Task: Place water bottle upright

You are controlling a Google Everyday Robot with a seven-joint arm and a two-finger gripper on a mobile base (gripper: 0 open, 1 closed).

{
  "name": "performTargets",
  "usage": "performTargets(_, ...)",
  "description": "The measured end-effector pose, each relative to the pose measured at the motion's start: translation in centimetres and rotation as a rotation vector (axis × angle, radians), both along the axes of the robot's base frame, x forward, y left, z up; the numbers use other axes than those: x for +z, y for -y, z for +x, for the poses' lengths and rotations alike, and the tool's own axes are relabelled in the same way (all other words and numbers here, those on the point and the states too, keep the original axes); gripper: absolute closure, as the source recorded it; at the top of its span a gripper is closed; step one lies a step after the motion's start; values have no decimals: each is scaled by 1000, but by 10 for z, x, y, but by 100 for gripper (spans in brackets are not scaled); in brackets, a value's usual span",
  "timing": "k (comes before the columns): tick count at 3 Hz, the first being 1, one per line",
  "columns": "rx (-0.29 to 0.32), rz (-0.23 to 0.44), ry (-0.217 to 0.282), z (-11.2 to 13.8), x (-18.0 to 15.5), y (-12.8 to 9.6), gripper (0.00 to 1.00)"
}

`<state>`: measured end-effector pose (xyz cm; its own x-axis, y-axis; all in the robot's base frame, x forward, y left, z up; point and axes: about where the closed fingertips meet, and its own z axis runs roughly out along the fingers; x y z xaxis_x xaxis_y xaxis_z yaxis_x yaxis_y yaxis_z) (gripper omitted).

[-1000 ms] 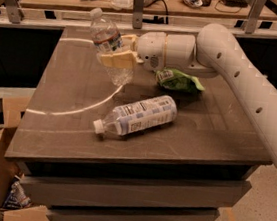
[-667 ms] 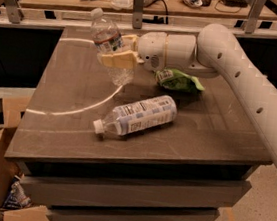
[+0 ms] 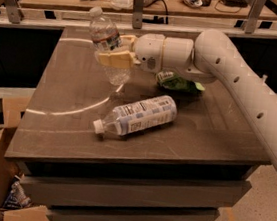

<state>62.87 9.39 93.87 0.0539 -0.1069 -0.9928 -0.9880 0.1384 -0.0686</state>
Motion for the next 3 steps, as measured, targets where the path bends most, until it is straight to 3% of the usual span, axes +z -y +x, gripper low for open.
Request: performTargets(3, -73, 100, 15, 5, -13, 2, 100)
